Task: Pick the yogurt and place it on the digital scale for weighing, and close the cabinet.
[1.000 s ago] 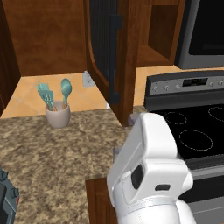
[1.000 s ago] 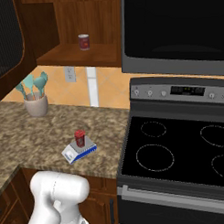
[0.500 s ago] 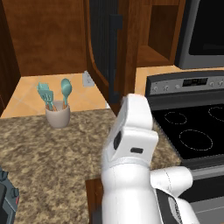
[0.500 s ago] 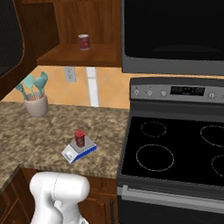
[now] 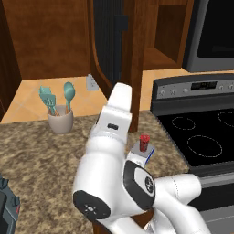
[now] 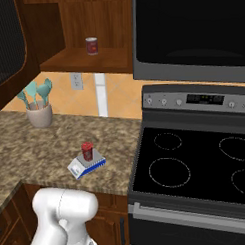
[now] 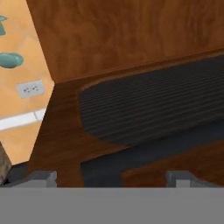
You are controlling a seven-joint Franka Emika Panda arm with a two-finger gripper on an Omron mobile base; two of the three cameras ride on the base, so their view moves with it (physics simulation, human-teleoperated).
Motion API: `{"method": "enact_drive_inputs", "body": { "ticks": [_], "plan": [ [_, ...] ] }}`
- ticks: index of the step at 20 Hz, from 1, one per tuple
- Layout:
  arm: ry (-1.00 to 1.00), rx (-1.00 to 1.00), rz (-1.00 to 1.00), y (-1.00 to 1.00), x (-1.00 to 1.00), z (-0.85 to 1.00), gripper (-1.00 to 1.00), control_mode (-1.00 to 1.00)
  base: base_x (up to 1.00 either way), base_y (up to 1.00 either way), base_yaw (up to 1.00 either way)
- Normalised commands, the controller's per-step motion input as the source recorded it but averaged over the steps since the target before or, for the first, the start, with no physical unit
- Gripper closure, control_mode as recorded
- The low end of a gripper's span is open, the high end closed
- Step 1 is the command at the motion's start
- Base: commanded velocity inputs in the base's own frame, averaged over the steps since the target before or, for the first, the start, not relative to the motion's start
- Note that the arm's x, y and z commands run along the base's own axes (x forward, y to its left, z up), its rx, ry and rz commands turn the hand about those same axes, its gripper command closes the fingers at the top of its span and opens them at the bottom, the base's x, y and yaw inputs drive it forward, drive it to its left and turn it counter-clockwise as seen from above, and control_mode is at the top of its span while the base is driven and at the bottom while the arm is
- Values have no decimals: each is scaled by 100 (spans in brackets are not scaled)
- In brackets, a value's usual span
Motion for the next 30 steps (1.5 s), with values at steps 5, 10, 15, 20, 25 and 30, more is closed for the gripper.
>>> {"method": "enact_drive_inputs", "body": {
  "ticks": [5, 10, 15, 20, 25, 30],
  "plan": [
    [0, 0, -11, 38, 64, -10, -100, -100, 0, 0, 0],
    [0, 0, -7, 57, 41, -9, -100, -100, 0, 0, 0],
    [0, 0, -5, 10, 8, 0, -100, -100, 0, 0, 0],
    [0, 7, -1, -45, 44, 0, -100, -100, 0, 0, 0],
    [7, 19, 0, -92, 74, -4, -100, -100, 0, 0, 0],
    [0, 29, 0, -100, 0, 10, -100, -100, 0, 0, 0]
  ]
}}
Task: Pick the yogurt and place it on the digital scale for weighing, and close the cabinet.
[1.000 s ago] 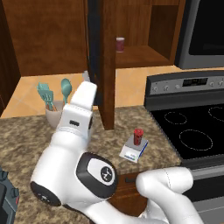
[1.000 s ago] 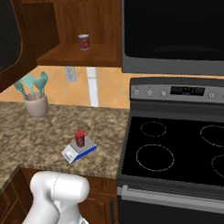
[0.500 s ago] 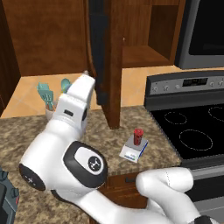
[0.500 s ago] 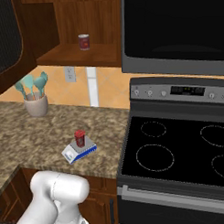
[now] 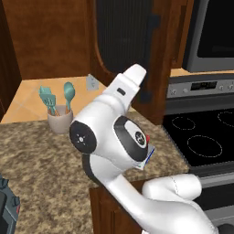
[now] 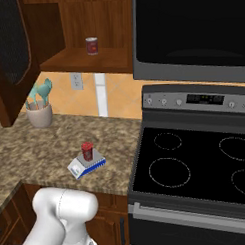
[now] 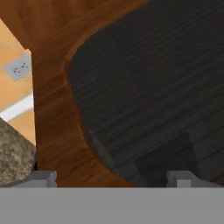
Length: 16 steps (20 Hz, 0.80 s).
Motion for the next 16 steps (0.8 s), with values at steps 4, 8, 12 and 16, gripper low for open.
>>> {"method": "enact_drive_inputs", "body": {
  "ticks": [4, 8, 12, 16],
  "plan": [
    [-11, 30, 0, -100, 0, 21, -100, -100, 0, 0, 0],
    [-7, 32, 0, -100, 18, 16, -100, -100, 0, 0, 0],
    [-4, 32, 0, -100, 52, 9, -100, -100, 0, 0, 0],
    [-3, 30, 0, -100, 62, 19, -100, -100, 0, 0, 0]
  ]
}}
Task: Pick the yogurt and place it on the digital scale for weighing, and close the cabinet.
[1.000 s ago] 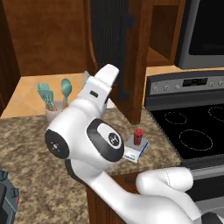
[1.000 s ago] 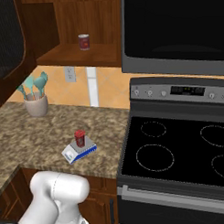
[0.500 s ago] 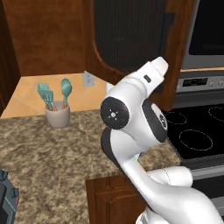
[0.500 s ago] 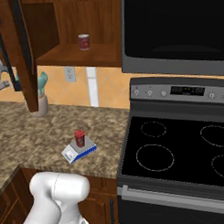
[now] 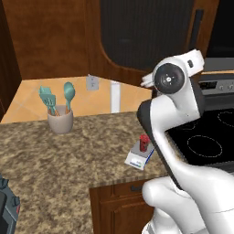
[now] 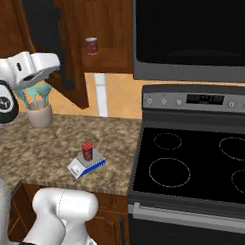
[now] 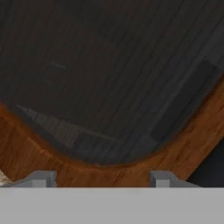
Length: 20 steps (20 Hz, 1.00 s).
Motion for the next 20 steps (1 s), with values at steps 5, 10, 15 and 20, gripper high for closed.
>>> {"method": "enact_drive_inputs", "body": {
  "ticks": [5, 10, 15, 20],
  "plan": [
    [-10, 24, 2, -75, 85, 2, -100, -100, 0, 0, 0],
    [-23, 24, 5, -33, 96, -13, -100, -100, 0, 0, 0],
    [-13, 13, 5, -3, 99, -25, -100, -100, 0, 0, 0],
    [5, 10, 7, -28, 100, -2, -100, -100, 0, 0, 0]
  ]
}}
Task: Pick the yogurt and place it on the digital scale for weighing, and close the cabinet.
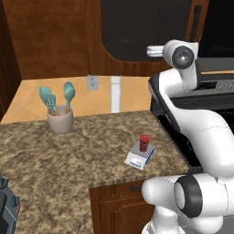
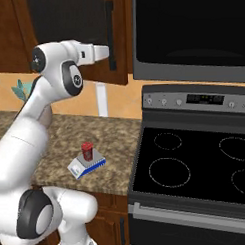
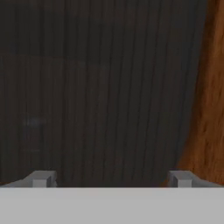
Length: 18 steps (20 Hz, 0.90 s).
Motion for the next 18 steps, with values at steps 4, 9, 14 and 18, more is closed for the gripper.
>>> {"method": "enact_drive_inputs", "body": {
  "ticks": [4, 9, 14, 18],
  "plan": [
    [0, 7, 9, -31, 100, -7, -100, -100, 0, 0, 0],
    [-4, 3, 8, -20, 93, -22, -100, -100, 0, 0, 0],
    [-5, 0, 5, -5, 99, -29, -100, -100, 0, 0, 0],
    [7, 6, 4, -13, 28, -18, -100, -100, 0, 0, 0]
  ]
}}
